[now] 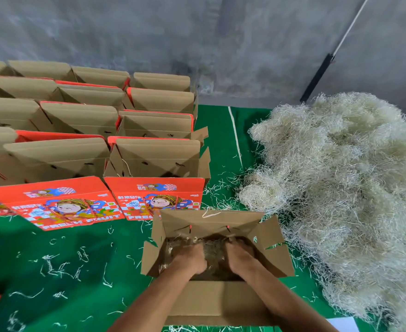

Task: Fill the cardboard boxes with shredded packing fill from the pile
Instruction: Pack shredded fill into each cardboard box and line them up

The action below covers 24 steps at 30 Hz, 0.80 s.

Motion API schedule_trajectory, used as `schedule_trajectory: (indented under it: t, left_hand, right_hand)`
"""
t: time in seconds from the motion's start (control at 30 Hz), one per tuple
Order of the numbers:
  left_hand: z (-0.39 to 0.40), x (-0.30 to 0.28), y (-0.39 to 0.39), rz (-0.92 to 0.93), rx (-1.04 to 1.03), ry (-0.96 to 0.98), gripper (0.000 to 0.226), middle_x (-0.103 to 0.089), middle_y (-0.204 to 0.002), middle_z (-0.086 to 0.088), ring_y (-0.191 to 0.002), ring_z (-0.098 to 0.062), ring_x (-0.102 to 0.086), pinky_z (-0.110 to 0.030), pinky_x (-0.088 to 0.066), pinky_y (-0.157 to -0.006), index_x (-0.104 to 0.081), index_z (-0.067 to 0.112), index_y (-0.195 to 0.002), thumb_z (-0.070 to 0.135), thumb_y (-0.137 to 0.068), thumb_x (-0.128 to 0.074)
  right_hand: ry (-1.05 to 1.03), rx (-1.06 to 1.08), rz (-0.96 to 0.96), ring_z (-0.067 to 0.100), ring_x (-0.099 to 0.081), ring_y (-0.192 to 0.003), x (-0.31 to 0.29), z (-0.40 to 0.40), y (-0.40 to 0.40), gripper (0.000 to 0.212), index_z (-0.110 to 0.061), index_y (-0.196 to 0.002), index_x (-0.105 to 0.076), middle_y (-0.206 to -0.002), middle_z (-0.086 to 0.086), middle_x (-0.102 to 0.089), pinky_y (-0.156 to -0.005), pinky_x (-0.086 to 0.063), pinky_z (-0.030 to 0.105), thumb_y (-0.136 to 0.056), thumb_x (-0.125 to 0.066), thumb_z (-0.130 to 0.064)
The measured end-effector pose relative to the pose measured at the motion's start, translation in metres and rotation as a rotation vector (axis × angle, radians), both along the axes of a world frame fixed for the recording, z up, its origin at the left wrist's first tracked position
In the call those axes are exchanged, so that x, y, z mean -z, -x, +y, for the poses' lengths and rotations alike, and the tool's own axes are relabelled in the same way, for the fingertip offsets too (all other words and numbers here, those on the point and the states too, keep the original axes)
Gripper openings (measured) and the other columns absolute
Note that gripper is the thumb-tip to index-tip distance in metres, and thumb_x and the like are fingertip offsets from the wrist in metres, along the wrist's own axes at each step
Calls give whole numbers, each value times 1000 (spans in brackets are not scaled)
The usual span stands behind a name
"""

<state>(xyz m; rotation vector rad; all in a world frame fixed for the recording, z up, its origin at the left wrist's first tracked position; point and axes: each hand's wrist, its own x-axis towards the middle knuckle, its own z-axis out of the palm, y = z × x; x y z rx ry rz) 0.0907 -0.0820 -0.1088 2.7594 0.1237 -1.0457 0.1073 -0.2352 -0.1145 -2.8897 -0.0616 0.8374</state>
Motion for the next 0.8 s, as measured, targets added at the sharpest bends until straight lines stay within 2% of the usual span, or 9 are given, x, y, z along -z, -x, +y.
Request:
schedule_trajectory:
  t: [0.1, 0.13, 0.23, 0.33, 0.43, 0.53, 0.6, 0.7, 0.8]
  left_hand:
    - [0, 6, 4, 179, 75, -99, 58, -23, -162, -16, -143, -37, -35, -47, -35, -115, -31, 4, -152, 9, -95, -41]
    - [1, 7, 5, 187, 85, -118, 57, -22, -162, -17, -143, -37, -35, -46, -34, -115, -31, 1, -152, 7, -97, -40]
    - [-5, 5, 2, 39, 33, -24, 45, -48, -147, -19, -132, -33, -50, -39, -41, -109, -52, 3, -138, 10, -94, -50]
    - [-11, 4, 4, -96, -13, 44, 37, -60, -133, -17, -124, -31, -57, -36, -45, -103, -59, 6, -127, 6, -91, -53]
    - [-7, 12, 17, 77, -34, 1, 44, -55, -141, -16, -128, -31, -54, -38, -44, -106, -52, 6, -138, 3, -94, -47]
    - [0, 16, 23, 242, -12, 14, 54, -39, -154, -19, -138, -34, -43, -39, -38, -113, -34, 2, -150, 1, -97, -41]
    - [1, 12, 22, 267, -15, 7, 53, -40, -153, -20, -137, -36, -44, -40, -39, -112, -38, 2, -148, 7, -96, -43]
    - [3, -2, 15, 200, -9, -8, 45, -57, -138, -18, -123, -33, -57, -36, -48, -99, -57, 3, -132, 22, -91, -50]
    - [9, -7, 11, 197, -10, -17, 46, -55, -140, -16, -125, -30, -55, -36, -45, -101, -54, 5, -135, 27, -96, -47]
  right_hand:
    - [81, -182, 231, 31, -36, -144, 0, -3, 2, 46, -11, -152, -39, -157, 15, -38, -119, -27, 40, -108, -36, -25]
    - [86, -216, 230, 32, -33, -145, 2, -4, 3, 46, -9, -152, -37, -158, 16, -35, -118, -24, 39, -109, -33, -23]
    - [0, -146, 129, 29, -44, -138, 0, 2, -4, 42, -6, -147, -45, -151, 18, -44, -114, -29, 33, -106, -40, -13]
    - [-80, -160, 120, 29, -57, -125, 0, 4, -5, 36, -7, -134, -55, -135, 17, -60, -106, -41, 32, -100, -50, -16]
    - [-127, -193, 326, 27, -55, -125, 4, 1, 4, 39, -10, -138, -54, -138, 14, -57, -105, -42, 33, -101, -54, -23]
    - [-106, -216, 385, 27, -52, -129, 4, -3, 7, 44, -16, -139, -55, -140, 7, -56, -107, -40, 37, -98, -58, -32]
    - [-94, -229, 386, 29, -54, -126, 4, -5, 7, 42, -14, -140, -55, -141, 10, -56, -107, -42, 37, -101, -53, -30]
    - [-68, -152, 283, 32, -56, -122, -3, -5, 2, 37, -6, -134, -56, -138, 17, -57, -97, -45, 32, -101, -47, -21]
    - [-83, -33, 163, 32, -61, -119, -12, -9, -4, 39, -3, -128, -58, -131, 17, -62, -91, -47, 29, -92, -50, -17]
